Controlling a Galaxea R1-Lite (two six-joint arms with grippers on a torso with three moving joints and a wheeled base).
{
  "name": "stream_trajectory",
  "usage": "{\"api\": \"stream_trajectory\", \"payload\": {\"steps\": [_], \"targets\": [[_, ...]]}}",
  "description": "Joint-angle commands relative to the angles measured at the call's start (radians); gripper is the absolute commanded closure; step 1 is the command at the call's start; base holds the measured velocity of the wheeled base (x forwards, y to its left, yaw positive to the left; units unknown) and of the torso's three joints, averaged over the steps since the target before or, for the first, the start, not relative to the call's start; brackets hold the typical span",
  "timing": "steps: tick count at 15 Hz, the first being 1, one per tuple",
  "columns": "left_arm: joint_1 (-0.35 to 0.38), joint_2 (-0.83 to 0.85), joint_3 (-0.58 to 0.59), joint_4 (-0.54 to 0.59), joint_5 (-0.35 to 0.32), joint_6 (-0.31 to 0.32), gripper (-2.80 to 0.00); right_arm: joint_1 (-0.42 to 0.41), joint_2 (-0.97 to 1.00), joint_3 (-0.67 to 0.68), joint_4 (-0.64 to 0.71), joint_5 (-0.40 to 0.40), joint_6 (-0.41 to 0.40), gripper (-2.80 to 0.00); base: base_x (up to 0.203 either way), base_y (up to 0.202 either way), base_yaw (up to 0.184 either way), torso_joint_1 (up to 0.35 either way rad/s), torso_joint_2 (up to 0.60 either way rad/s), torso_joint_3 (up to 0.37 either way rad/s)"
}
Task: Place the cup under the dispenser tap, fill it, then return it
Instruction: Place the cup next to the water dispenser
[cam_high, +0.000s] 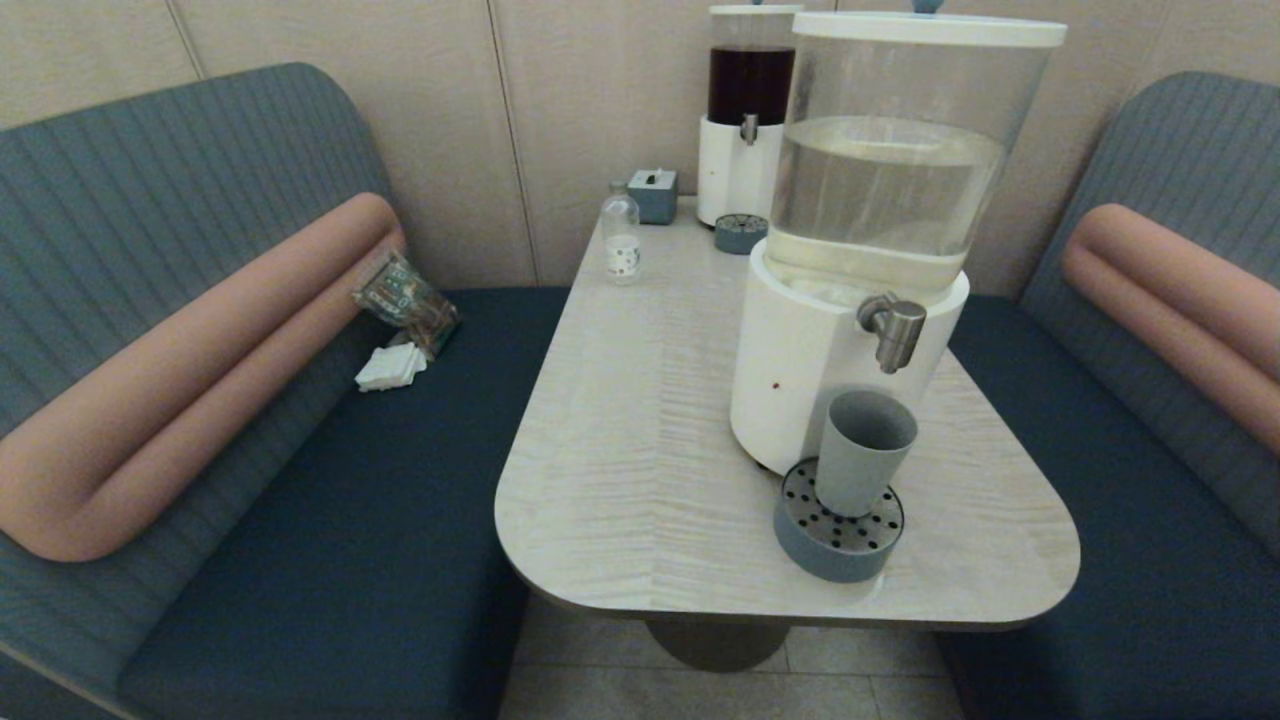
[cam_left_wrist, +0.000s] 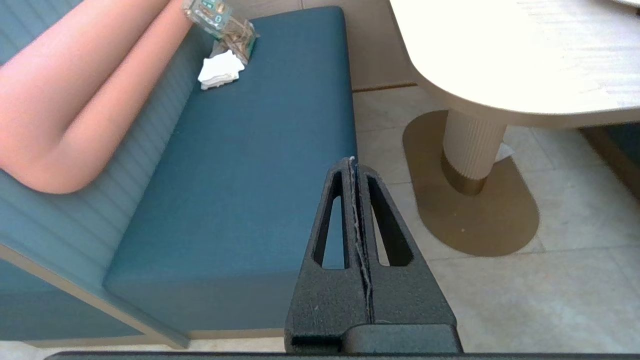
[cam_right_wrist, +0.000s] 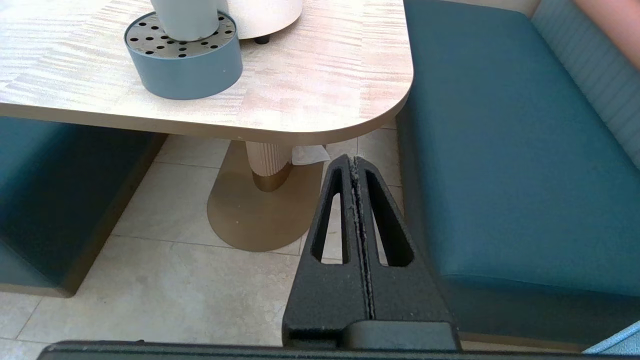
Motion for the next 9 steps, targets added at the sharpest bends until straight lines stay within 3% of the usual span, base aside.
{"api": "stream_trajectory", "payload": {"steps": [1, 9], "targets": [[0.000, 0.002, 0.000, 0.002, -0.003, 0.003, 0.00, 0.001, 0.000, 0.000, 0.001, 0.000, 0.000, 0.00, 0.000, 0.000, 0.000, 0.000, 0.00, 0.000], [0.000, 0.002, 0.000, -0.001, 0.005, -0.006, 0.00, 0.000, 0.000, 0.000, 0.001, 0.000, 0.000, 0.00, 0.000, 0.000, 0.000, 0.000, 0.00, 0.000]]}}
